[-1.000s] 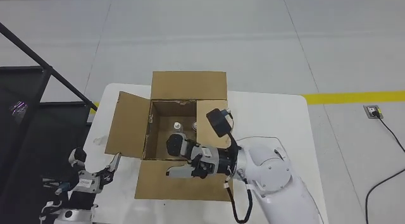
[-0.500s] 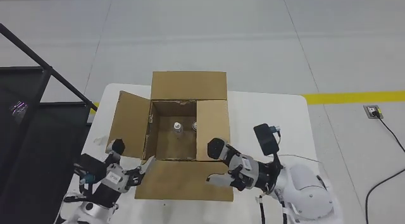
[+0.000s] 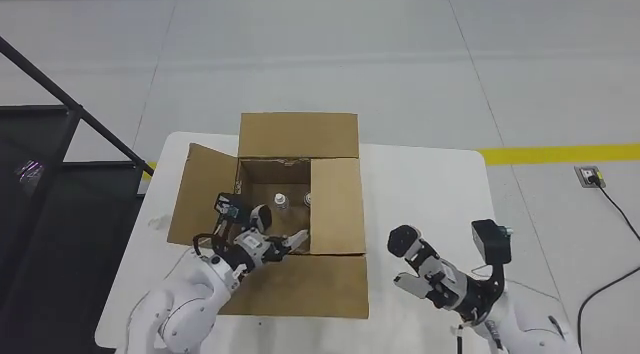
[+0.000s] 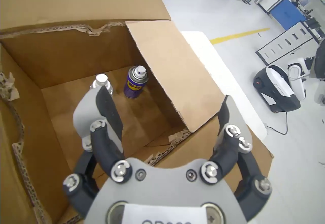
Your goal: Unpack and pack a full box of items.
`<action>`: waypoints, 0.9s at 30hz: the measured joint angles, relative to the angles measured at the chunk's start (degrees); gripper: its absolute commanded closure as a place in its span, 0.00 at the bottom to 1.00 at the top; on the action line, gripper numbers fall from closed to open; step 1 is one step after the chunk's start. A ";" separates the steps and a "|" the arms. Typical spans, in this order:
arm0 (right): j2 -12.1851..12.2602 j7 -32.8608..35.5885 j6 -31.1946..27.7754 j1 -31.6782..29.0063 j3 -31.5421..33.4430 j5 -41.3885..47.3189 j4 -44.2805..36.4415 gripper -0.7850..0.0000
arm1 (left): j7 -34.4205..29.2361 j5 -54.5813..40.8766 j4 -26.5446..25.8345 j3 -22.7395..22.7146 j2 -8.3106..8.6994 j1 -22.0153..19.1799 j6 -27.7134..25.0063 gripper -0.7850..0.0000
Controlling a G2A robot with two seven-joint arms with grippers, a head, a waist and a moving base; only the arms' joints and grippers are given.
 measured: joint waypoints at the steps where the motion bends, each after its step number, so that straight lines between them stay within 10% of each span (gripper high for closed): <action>1: 0.00 0.04 0.00 0.01 -0.02 0.03 -0.01 0.00 | 0.17 0.13 -0.08 -0.03 0.00 0.10 0.04 0.00; 12: 0.00 0.03 0.01 0.02 -0.04 0.03 -0.03 0.00 | 0.38 -2.68 1.26 0.35 -0.29 -0.11 2.64 0.00; 27: 1.50 -5.18 1.09 -0.71 0.27 -3.49 0.27 0.00 | -10.94 -16.76 15.59 9.19 -1.96 -13.24 8.76 0.00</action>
